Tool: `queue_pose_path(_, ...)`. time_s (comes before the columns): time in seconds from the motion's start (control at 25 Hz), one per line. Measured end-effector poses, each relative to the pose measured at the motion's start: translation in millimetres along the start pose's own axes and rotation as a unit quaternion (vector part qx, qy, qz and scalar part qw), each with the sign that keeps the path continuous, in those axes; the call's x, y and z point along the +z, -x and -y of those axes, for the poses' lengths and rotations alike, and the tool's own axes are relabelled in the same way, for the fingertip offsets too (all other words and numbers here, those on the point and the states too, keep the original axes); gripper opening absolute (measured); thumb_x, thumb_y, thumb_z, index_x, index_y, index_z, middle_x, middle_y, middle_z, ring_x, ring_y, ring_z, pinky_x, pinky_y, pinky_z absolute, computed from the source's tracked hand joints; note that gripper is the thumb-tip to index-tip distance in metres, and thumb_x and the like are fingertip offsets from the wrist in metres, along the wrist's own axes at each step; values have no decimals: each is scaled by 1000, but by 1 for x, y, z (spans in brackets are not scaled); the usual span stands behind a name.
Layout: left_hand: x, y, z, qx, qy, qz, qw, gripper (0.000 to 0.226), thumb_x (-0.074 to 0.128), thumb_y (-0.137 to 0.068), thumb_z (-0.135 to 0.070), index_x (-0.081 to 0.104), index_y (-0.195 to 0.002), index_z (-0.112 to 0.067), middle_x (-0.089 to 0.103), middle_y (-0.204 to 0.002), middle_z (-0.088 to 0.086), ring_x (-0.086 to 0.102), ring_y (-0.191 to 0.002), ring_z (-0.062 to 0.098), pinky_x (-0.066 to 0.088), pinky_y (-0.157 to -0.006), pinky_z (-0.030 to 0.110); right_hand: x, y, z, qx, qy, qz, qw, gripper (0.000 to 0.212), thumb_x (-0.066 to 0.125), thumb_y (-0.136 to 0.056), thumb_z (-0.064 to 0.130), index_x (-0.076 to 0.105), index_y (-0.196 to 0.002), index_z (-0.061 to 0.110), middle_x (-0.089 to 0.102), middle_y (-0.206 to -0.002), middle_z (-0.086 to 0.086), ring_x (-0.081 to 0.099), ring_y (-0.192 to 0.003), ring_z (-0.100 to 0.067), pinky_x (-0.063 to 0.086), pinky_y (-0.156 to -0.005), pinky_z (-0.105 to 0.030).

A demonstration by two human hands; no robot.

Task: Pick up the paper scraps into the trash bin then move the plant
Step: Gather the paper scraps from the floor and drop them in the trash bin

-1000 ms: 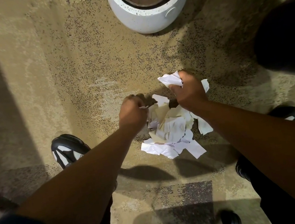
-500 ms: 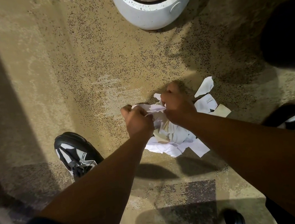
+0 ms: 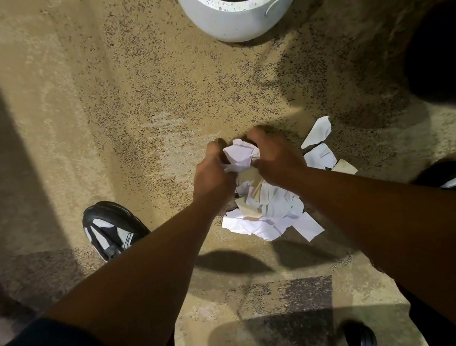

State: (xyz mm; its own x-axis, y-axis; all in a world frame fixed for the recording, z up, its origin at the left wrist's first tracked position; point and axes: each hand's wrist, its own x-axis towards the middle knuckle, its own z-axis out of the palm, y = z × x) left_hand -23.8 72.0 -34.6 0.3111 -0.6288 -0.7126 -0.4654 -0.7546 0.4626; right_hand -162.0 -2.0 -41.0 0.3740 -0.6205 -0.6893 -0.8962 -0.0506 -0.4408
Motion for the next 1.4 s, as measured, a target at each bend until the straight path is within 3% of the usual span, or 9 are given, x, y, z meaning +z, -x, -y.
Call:
queue_pose_path(0.08,-6,-1,-1,-1,16,20,1000,35,72,-88,-8,63,-121,-17,71,-99,-6,55,-72,-13,45,-48,6,-5,-2,-2,-2,-15,20,1000,8,64,-93,19,59,-98,20,63,-104,-8,57,-98,-31,47,-78,-38)
queue_pose_path(0.32,-44,11,-28,-72,98,27,992,28,66,-93,-8,68,-73,-28,70,-75,-7,56,-42,-9,41,-40,9,-45,33,3,69,-182,-51,980,14,69,-85,24,57,-92,25,61,-82,7,62,-84,-25,50,-72,-39)
queue_pose_path(0.52,-68,54,-94,-95,308,10,946,5,72,-91,-11,73,-90,-16,78,-84,10,74,-72,20,61,-67,35,-113,93,30,146,-372,-100,911,23,76,-81,26,67,-100,18,75,-90,-1,74,-83,-23,61,-78,-53)
queue_pose_path(0.6,-75,74,-132,-107,392,39,913,5,71,-92,-10,73,-88,-12,77,-89,15,72,-79,27,61,-75,41,-145,123,46,157,-446,-141,870,21,77,-84,26,69,-103,25,78,-91,3,75,-81,-16,63,-77,-49)
queue_pose_path(0.72,-82,98,-189,-109,485,78,864,7,68,-95,-10,69,-94,-2,70,-90,17,67,-75,27,57,-67,33,-183,168,69,193,-559,-205,780,25,76,-88,30,70,-111,34,78,-95,12,76,-82,-10,63,-68,-36)
queue_pose_path(0.88,-70,138,-284,-122,565,148,803,8,63,-97,-12,60,-96,-5,70,-76,5,61,-55,15,55,-54,24,-243,219,67,189,-737,-313,568,20,71,-92,17,71,-108,28,80,-95,3,78,-84,-17,62,-65,-31)
queue_pose_path(1.04,-36,162,-359,-92,597,222,765,7,67,-89,-20,64,-92,-14,66,-81,11,64,-66,20,60,-70,35,-290,226,31,156,-821,-362,413,22,66,-95,11,67,-114,22,80,-100,-4,78,-91,-23,63,-78,-41)
queue_pose_path(1.24,20,167,-426,-118,586,207,775,9,64,-95,-11,65,-104,-10,67,-93,19,67,-87,32,57,-88,56,-319,226,-22,138,-853,-361,351,27,62,-97,6,65,-122,15,77,-111,-13,76,-100,-29,61,-89,-45)
queue_pose_path(1.4,43,163,-451,-170,576,228,766,39,61,-93,-1,60,-132,-5,72,-120,19,71,-109,37,56,-96,49,-333,224,-54,125,-867,-345,338,31,61,-96,3,63,-127,6,74,-117,-17,73,-106,-30,59,-92,-42)
